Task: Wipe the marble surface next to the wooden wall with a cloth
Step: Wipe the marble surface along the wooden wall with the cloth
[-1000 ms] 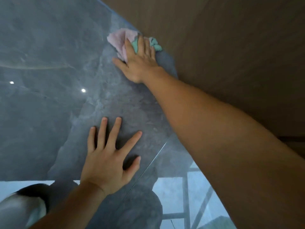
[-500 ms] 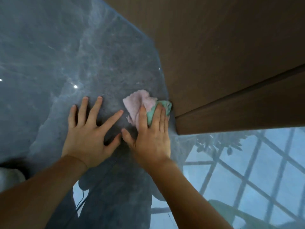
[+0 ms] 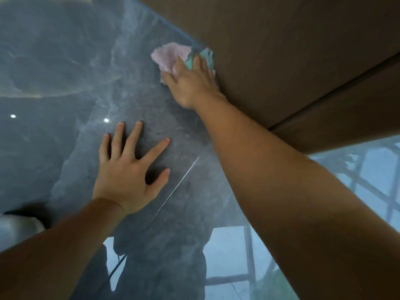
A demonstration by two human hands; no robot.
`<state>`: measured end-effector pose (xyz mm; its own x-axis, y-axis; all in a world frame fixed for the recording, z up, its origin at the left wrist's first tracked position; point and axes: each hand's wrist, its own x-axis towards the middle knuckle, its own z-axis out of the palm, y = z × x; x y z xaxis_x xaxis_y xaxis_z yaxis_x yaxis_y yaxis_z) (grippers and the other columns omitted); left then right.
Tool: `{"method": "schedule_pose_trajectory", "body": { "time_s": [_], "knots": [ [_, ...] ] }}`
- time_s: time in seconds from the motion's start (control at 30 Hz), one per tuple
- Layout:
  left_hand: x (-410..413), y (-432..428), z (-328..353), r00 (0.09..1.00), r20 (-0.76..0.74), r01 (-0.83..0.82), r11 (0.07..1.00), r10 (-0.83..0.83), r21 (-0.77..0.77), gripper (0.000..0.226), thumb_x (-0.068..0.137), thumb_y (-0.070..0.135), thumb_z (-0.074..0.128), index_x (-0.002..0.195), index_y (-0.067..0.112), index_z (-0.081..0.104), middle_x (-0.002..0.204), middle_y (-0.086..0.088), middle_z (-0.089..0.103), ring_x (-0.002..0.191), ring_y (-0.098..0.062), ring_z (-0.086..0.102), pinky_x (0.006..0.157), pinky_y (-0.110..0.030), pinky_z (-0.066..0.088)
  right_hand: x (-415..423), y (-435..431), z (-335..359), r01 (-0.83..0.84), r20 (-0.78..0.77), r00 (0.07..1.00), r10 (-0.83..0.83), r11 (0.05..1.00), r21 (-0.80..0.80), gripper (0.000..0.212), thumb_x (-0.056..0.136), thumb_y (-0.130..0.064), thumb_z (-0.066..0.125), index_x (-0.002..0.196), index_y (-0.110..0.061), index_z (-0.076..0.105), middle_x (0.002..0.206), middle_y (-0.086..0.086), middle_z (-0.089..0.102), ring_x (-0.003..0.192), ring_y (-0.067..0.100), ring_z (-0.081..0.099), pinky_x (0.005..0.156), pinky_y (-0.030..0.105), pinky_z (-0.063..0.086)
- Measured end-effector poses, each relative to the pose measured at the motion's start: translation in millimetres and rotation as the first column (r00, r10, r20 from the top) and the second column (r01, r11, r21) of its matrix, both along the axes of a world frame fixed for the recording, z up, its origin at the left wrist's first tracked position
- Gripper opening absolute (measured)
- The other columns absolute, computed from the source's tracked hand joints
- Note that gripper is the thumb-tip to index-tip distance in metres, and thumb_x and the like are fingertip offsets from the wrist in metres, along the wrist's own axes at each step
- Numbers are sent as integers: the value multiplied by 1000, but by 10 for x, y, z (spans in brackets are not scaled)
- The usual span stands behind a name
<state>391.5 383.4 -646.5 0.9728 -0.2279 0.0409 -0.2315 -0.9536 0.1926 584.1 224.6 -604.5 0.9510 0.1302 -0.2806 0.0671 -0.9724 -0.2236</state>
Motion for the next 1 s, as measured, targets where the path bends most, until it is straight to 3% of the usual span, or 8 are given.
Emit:
{"method": "schedule_pose_trajectory", "body": {
  "time_s": [0.13, 0.3, 0.37, 0.43, 0.53, 0.7, 0.87, 1.0],
  "knots": [
    [-6, 7, -15, 1000, -31, 7, 1000, -6, 30, 66, 88, 64, 42, 151, 44, 40, 166, -18, 29, 153, -51, 19, 121, -68, 15, -1576, -422, 4, -2, 45, 999, -1, 997, 74, 64, 100, -50, 37, 155, -20, 23, 163, 26, 7, 152, 37, 1, 125, 46, 6],
    [-25, 15, -63, 1000, 26, -12, 999, 11, 36, 65, 87, 62, 47, 149, 46, 40, 165, -17, 29, 152, -51, 21, 121, -66, 16, -3211, -755, 70, 79, -96, 993, -75, 996, 43, 70, 93, -59, 42, 152, -22, 31, 161, 23, 19, 150, 41, 14, 118, 55, 28],
    [-16, 17, -78, 999, 40, -15, 1000, 14, 26, 65, 87, 63, 46, 149, 47, 41, 165, -17, 29, 151, -51, 21, 122, -65, 15, -3181, -716, 40, 95, -100, 991, -91, 995, 36, 72, 92, -59, 43, 151, -21, 34, 161, 24, 20, 149, 42, 13, 117, 58, 28],
    [-10, 4, -72, 999, 37, -15, 1000, 15, 18, 65, 86, 63, 46, 149, 45, 43, 165, -17, 29, 151, -52, 21, 122, -65, 15, -2827, -600, 26, 33, -75, 997, -26, 996, 89, 72, 94, -59, 39, 154, -23, 25, 163, 23, 7, 152, 39, 0, 122, 55, 17],
    [-22, 4, -36, 1000, 2, -17, 1000, 17, -5, 66, 86, 64, 45, 147, 41, 48, 166, -18, 29, 152, -52, 21, 122, -66, 14, -1941, -420, -31, -45, -9, 999, 45, 997, 66, 67, 98, -52, 39, 155, -24, 20, 163, 25, -1, 152, 39, -4, 123, 53, 6],
    [-22, 7, -44, 1000, -21, -5, 1000, 6, 21, 64, 90, 67, 37, 151, 48, 37, 167, -16, 25, 153, -49, 17, 124, -64, 12, -702, -215, -56, 14, -63, 998, -11, 999, 48, 64, 101, -50, 31, 156, -20, 16, 164, 22, -5, 152, 36, -8, 124, 50, -1],
    [-19, 24, -73, 1000, -6, -16, 999, 16, 28, 64, 88, 64, 42, 149, 43, 43, 166, -17, 28, 152, -51, 20, 122, -65, 14, -1563, -370, -109, -59, 70, 996, 48, 985, 163, 57, 101, -44, 39, 153, -20, 31, 163, 23, 11, 152, 34, 6, 124, 49, 9],
    [0, 1, -31, 998, -63, -24, 999, 25, 23, 64, 88, 65, 41, 150, 49, 36, 168, -16, 23, 154, -49, 16, 123, -65, 12, -2761, -1232, -76, -185, 112, 979, 168, 967, 173, 47, 101, -35, 44, 145, -19, 48, 158, 25, 29, 148, 38, 24, 122, 52, 21]
  ]
}}
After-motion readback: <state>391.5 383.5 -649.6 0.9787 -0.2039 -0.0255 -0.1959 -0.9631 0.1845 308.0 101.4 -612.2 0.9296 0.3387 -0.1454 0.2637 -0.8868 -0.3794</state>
